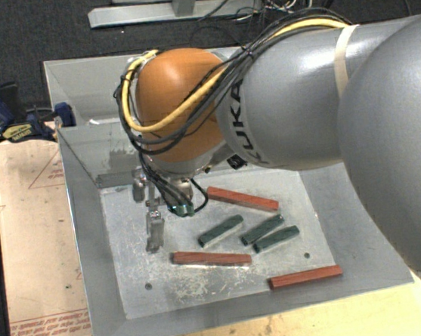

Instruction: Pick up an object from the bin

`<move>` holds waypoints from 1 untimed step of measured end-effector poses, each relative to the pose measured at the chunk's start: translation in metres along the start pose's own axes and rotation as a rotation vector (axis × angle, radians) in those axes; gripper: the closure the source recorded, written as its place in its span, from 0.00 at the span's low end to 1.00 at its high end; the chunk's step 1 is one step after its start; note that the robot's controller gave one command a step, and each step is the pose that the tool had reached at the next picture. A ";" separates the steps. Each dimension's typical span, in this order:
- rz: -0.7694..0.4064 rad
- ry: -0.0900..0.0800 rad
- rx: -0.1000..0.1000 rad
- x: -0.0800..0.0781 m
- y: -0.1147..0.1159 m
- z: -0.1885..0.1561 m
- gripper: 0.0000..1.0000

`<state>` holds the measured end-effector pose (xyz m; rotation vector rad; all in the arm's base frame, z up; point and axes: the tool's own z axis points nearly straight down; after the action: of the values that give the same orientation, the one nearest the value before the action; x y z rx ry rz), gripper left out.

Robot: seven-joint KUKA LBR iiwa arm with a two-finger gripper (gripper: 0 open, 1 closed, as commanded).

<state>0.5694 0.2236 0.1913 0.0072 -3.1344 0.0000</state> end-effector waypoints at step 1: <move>0.003 -0.008 -0.002 -0.002 -0.001 -0.005 0.00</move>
Offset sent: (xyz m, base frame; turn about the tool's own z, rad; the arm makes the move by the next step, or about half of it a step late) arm 0.0688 -0.1036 -0.0528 -0.1099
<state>0.5713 0.2226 0.1962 0.0020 -3.1422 -0.0024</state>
